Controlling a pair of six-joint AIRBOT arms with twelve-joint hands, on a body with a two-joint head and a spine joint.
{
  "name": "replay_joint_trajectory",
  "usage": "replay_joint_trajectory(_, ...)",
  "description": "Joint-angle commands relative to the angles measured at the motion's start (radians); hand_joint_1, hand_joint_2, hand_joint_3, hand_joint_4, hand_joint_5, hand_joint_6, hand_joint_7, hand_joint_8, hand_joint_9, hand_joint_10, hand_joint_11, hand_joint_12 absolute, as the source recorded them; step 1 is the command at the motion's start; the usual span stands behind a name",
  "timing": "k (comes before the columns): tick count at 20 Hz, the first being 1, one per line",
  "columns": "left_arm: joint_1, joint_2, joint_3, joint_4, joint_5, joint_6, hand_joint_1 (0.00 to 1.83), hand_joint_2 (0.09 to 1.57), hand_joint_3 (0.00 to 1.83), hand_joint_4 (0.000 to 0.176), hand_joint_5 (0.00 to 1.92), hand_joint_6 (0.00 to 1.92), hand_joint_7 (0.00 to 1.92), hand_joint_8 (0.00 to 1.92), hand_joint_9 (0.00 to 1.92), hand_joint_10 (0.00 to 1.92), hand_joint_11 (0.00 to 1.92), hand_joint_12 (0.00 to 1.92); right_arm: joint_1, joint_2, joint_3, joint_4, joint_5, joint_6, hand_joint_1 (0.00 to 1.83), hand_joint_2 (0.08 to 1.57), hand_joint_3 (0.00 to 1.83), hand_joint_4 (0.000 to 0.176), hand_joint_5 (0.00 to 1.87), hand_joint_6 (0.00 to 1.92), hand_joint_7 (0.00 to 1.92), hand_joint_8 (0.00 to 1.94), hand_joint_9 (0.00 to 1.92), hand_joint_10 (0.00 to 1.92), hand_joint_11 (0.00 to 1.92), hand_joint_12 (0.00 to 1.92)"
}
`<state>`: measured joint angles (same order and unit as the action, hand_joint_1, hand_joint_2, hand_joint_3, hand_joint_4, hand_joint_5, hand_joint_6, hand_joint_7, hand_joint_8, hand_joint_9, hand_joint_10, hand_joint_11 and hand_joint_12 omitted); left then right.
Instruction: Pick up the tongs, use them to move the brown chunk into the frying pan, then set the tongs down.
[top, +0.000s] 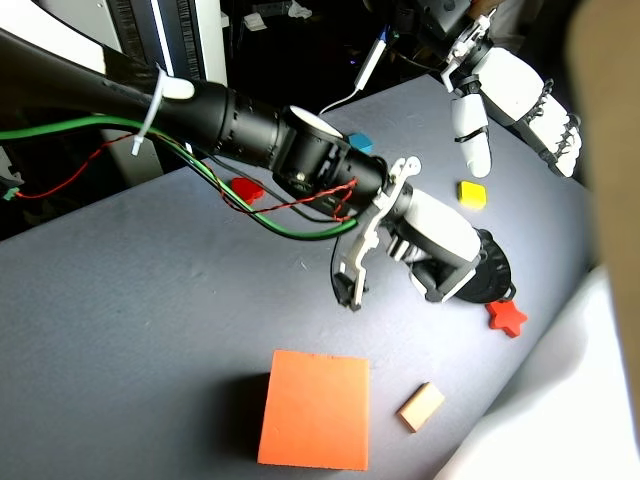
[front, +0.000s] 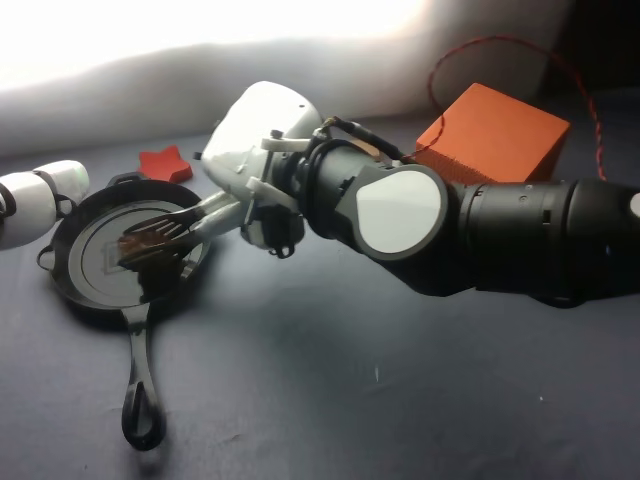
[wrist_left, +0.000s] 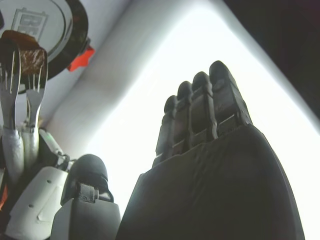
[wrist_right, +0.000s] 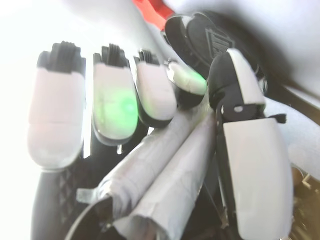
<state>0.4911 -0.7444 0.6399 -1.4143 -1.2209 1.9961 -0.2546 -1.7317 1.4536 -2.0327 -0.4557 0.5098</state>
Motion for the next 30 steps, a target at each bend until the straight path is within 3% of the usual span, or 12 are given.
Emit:
replay_joint_trajectory(1,-0.008,0.006,0.006,0.083,-0.077,0.0,0.0,1.17,0.0,0.0,0.07,0.0,0.1,0.0,0.08,0.0,0.0,0.12,0.005,0.002,-0.002,-0.065,-0.055,0.001,0.93,1.43,0.0,0.176,1.27,1.92,1.43,1.94,1.52,1.92,1.62,1.92)
replay_joint_trajectory(6,-0.008,0.006,0.005,0.083,-0.077,-0.002,0.0,1.18,0.0,0.0,0.05,0.0,0.07,0.0,0.05,0.0,0.0,0.11,0.003,0.005,-0.002,-0.075,-0.055,-0.016,0.67,1.49,0.02,0.176,1.15,1.92,1.33,1.94,1.44,1.92,1.51,1.92)
replay_joint_trajectory(7,-0.008,0.006,0.004,0.083,-0.077,-0.002,0.0,1.18,0.0,0.0,0.04,0.0,0.06,0.0,0.05,0.0,0.0,0.08,0.004,0.005,-0.002,-0.075,-0.056,-0.022,0.66,1.48,0.0,0.072,1.08,1.92,1.3,1.94,1.41,1.92,1.46,1.92)
replay_joint_trajectory(8,-0.008,0.006,0.004,0.083,-0.077,-0.002,0.0,1.17,0.0,0.0,0.04,0.0,0.06,0.0,0.05,0.0,0.0,0.08,0.006,0.005,-0.002,-0.075,-0.06,-0.028,0.65,1.46,0.0,0.0,1.02,1.92,1.29,1.94,1.4,1.92,1.44,1.92)
replay_joint_trajectory(12,-0.008,0.007,0.002,0.083,-0.08,-0.002,0.0,1.18,0.0,0.0,0.06,0.0,0.08,0.0,0.06,0.0,0.0,0.11,0.008,0.008,-0.004,-0.076,-0.064,-0.036,0.6,1.42,0.0,0.0,0.9,1.46,1.17,1.69,1.22,1.92,1.2,1.92)
replay_joint_trajectory(15,-0.008,0.007,0.002,0.083,-0.082,-0.002,0.0,1.18,0.0,0.0,0.05,0.0,0.07,0.0,0.06,0.0,0.0,0.09,0.007,0.014,-0.014,-0.076,-0.067,-0.047,0.56,1.38,0.0,0.0,0.92,0.95,1.16,1.35,1.13,1.76,0.99,1.92)
replay_joint_trajectory(18,-0.008,0.007,0.001,0.083,-0.082,-0.002,0.0,1.18,0.0,0.0,0.05,0.0,0.08,0.0,0.06,0.0,0.0,0.09,0.009,0.02,-0.02,-0.076,-0.072,-0.051,0.55,1.36,0.0,0.0,0.95,0.66,1.11,1.11,1.02,1.62,0.82,1.92)
replay_joint_trajectory(19,-0.008,0.007,0.0,0.083,-0.082,-0.002,0.0,1.18,0.0,0.0,0.07,0.0,0.1,0.0,0.08,0.0,0.0,0.15,0.012,0.023,-0.023,-0.076,-0.074,-0.053,0.55,1.35,0.0,0.0,0.96,0.61,1.09,1.03,0.98,1.55,0.78,1.89)
replay_joint_trajectory(20,-0.008,0.007,0.0,0.083,-0.082,-0.002,0.0,1.18,0.0,0.0,0.06,0.0,0.08,0.0,0.07,0.0,0.0,0.14,0.018,0.028,-0.031,-0.076,-0.074,-0.052,0.54,1.34,0.0,0.0,0.95,0.55,1.08,0.88,0.94,1.41,0.74,1.8)
replay_joint_trajectory(22,-0.008,0.007,0.0,0.083,-0.082,-0.002,0.0,1.18,0.0,0.0,0.05,0.0,0.07,0.0,0.05,0.0,0.0,0.1,0.028,0.035,-0.045,-0.076,-0.079,-0.053,0.45,1.35,0.0,0.0,0.92,0.5,1.07,0.76,0.9,1.32,0.71,1.75)
replay_joint_trajectory(27,-0.008,0.007,-0.002,0.083,-0.082,-0.001,0.0,1.18,0.0,0.0,0.05,0.0,0.08,0.0,0.06,0.0,0.0,0.09,0.071,0.081,-0.099,-0.076,-0.084,-0.065,0.43,1.37,0.0,0.0,0.9,0.51,1.06,0.72,0.86,1.29,0.69,1.75)
replay_joint_trajectory(30,-0.008,0.007,-0.004,0.083,-0.082,-0.001,0.0,1.18,0.0,0.0,0.05,0.0,0.08,0.0,0.06,0.0,0.0,0.09,0.082,0.169,-0.204,-0.076,-0.086,-0.101,0.49,1.35,0.0,0.0,0.9,0.54,1.07,0.74,0.88,1.27,0.71,1.71)
